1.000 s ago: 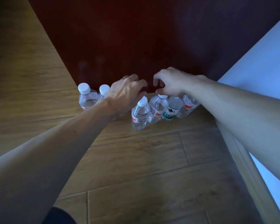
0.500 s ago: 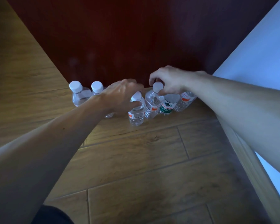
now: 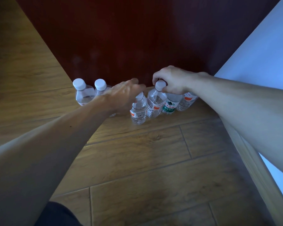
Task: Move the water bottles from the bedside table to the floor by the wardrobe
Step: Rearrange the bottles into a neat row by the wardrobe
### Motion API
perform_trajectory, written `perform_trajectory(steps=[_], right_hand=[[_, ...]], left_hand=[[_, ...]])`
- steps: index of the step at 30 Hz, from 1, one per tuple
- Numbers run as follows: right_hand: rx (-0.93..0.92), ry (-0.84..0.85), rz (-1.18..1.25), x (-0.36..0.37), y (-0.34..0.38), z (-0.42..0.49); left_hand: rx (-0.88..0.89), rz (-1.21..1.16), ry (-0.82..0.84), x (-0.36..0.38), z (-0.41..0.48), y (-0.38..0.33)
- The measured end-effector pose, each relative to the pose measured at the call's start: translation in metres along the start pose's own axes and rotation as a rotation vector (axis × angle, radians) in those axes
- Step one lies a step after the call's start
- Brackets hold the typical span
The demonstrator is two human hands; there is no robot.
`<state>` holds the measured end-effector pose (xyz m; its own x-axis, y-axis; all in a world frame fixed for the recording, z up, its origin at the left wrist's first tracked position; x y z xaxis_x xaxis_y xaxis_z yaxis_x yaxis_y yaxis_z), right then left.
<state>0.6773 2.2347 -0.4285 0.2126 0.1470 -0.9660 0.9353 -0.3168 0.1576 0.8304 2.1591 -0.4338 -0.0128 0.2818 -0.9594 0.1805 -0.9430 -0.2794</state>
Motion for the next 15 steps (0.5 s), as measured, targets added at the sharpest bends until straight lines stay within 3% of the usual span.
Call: perform_trajectory(steps=[15], right_hand=[[-0.005, -0.006, -0.041, -0.009, 0.011, -0.001]], left_hand=[[0.004, 0.018, -0.027, -0.005, -0.015, 0.009]])
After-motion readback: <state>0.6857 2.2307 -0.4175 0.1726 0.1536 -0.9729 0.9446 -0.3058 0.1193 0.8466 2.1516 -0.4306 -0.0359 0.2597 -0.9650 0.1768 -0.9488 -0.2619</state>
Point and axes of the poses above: each hand's wrist, its own z-axis towards the middle knuckle, its own x-axis out of the palm, y = z × x, the point moved 4 cm from there along z, towards the middle knuckle, and after that the axes turned 4 degrees about -y, right-handed, at the moved point
